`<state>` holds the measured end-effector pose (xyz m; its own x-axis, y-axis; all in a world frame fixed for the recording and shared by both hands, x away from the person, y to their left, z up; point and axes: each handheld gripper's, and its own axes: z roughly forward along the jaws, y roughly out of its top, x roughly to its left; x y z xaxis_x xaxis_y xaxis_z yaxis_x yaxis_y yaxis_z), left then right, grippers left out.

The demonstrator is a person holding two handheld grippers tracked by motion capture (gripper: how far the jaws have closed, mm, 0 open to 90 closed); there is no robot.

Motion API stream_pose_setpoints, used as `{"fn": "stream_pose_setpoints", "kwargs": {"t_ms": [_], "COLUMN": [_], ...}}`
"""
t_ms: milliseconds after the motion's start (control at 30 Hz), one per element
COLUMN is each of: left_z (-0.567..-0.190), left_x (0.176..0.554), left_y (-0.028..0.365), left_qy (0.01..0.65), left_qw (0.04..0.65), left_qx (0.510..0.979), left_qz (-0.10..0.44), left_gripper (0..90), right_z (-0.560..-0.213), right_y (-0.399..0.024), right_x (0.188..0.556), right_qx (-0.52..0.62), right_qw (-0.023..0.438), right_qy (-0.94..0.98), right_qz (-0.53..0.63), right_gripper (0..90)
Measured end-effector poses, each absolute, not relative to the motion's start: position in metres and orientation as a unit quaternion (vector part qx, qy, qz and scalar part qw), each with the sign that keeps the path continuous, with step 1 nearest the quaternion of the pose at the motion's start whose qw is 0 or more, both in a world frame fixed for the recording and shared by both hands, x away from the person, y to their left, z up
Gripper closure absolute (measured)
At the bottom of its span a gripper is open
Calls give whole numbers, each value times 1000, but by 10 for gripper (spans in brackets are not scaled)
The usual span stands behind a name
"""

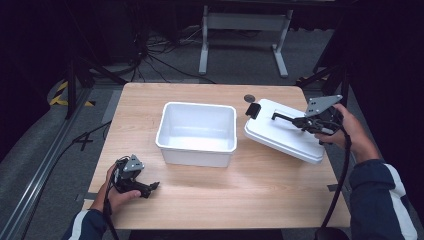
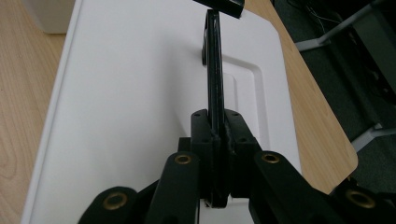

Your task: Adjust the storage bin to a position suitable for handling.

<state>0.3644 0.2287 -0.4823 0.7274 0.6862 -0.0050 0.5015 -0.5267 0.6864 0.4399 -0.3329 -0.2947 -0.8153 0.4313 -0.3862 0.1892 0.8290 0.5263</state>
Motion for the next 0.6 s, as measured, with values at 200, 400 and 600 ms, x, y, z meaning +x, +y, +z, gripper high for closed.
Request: {"fn": "stream_pose_setpoints", "kwargs": {"t_ms": [200, 400, 600], "left_z": [-482, -482, -482], "left_x": [364, 364, 364], "left_y": [229, 229, 229], "left_qy": [344, 344, 344], "left_qw": [344, 344, 344], "left_qx": [863, 864, 863], "left_qz": [134, 134, 134], "left_gripper": [5, 5, 5], "right_z": [-307, -320, -335], "right_y": [-333, -332, -329], "right_x": [444, 448, 453], "right_qx": [174, 181, 183], "right_qw": [241, 231, 220], "right_qy": [924, 925, 929], "right_qz": [240, 240, 234], "right_gripper": [850, 850, 850]}}
